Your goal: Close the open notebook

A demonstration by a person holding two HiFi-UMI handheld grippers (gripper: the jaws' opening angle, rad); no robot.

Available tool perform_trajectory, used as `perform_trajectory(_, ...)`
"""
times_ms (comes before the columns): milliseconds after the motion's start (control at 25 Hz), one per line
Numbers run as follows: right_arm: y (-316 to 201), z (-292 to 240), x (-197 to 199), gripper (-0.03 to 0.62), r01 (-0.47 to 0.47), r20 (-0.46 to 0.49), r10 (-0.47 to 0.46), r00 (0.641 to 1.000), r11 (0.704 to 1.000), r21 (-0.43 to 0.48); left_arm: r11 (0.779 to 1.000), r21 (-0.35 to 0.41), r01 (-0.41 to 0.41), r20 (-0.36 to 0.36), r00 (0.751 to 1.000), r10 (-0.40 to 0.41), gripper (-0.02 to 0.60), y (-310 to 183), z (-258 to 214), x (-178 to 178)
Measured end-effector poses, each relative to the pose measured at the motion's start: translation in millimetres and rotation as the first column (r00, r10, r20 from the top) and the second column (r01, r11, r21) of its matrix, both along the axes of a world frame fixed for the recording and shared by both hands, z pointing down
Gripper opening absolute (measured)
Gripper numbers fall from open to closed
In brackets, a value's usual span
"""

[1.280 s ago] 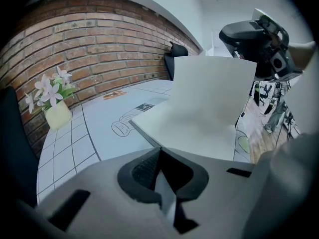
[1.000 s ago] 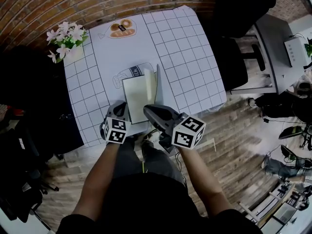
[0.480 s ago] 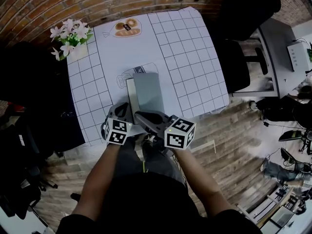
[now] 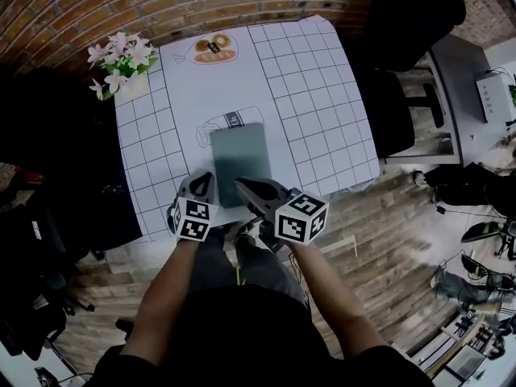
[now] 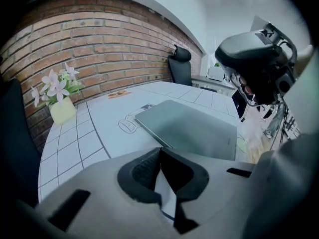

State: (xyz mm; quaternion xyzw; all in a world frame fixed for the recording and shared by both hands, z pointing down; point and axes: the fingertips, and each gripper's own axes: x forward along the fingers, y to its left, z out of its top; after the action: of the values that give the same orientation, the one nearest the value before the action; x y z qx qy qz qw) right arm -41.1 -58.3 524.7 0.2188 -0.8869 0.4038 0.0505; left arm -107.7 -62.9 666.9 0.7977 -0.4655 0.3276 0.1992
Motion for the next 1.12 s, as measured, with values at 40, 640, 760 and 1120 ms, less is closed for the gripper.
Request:
perform_trajectory(40, -0.6, 1.1, 1.4, 0.017, -0.004, -0.007, 0.004, 1.000, 1.000, -0.001, 1.000, 0.001, 0.000, -0.001, 1.000, 0.000, 0.025, 0.0, -0.5, 0.7)
perform_trajectory(640, -11.1, -6.8, 33.8, 0.017, -0.078, -0.113, 0.086, 0.990, 0.994, 0.073, 0.998, 0.059, -0.033, -0.006, 0.999, 0.034, 0.025, -10.0, -32.2, 13.5)
perform_trajectory(760, -14.1, -9.0, 47.0, 0.017, -0.114, -0.141, 0.123, 0.982, 0.991, 0.070, 0.996, 0.077, -0.048, -0.018, 0.999, 0.050, 0.025, -13.9, -41.9, 22.3)
perform_trajectory(1120, -29.3, -25.0, 80.9, 0.017, -0.207, -0.235, 0.230, 0.944, 0.971, 0.119, 0.980, 0.188, -0.064, -0.059, 0.995, 0.076, 0.025, -44.9, -98.3, 39.9)
